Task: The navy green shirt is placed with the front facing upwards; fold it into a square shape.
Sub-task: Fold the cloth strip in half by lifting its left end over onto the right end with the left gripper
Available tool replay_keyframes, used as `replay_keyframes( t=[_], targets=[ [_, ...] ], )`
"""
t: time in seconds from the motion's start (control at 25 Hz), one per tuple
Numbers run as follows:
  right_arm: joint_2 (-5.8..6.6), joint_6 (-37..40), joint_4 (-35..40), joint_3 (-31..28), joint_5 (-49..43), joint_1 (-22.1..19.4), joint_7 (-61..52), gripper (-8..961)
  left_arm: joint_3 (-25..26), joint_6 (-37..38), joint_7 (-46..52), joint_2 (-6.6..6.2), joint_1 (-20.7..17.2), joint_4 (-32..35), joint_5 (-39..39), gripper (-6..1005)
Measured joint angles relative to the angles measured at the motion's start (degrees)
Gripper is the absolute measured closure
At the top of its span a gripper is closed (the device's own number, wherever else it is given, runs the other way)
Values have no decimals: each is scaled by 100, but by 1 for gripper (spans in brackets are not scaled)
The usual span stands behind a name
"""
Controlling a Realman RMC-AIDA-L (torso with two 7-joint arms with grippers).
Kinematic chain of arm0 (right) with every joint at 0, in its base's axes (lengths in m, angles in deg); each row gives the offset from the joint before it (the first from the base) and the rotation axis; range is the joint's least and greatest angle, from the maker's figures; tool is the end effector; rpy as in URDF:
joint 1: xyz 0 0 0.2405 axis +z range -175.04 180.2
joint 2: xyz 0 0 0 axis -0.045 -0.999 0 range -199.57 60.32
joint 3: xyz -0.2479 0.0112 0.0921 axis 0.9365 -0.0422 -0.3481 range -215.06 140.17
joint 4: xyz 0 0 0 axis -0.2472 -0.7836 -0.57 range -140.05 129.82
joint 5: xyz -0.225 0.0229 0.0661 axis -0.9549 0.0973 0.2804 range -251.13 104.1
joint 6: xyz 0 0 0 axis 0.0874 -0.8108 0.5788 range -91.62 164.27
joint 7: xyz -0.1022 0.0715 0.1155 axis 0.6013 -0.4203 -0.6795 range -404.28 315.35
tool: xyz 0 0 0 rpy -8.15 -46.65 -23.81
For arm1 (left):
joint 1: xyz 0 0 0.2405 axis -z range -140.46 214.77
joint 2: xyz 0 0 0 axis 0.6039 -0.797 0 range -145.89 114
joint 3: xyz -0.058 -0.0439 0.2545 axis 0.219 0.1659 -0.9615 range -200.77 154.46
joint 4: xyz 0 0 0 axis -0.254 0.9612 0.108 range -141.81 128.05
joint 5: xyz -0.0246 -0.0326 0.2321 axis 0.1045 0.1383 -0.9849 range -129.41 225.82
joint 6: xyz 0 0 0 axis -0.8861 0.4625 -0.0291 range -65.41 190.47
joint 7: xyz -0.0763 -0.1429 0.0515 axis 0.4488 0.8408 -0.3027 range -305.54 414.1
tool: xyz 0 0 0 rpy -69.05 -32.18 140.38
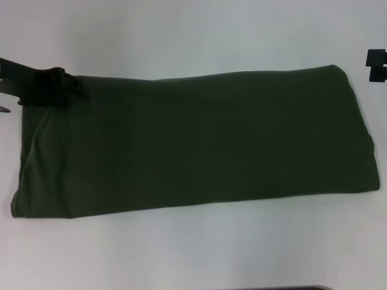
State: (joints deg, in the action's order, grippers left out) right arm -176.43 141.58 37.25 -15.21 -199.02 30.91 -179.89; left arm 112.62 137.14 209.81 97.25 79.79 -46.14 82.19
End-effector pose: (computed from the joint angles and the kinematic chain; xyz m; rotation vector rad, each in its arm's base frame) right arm 0.3278 0.3422 0.1079 -2.2243 1.8875 0.7736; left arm -0.3019 0.4359 0.0056 -2.0094 -1.8747 -0.0610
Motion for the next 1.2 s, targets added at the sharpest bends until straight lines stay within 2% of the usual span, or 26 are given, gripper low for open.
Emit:
replay_keyframes(
  t=[0.4,0.84,1.2],
  targets=[
    [12,4,0,3,0,-12,-1,251,348,234,-28,-16,-100,-216,36,453],
    [11,-5,0,28,0,-12,-1,250,262,79,27,-26,-124,-199,-169,452],
    [-3,-15,-18,41,0,-5,-8,251,194,17,25,22,-112,-187,-295,449]
  ],
)
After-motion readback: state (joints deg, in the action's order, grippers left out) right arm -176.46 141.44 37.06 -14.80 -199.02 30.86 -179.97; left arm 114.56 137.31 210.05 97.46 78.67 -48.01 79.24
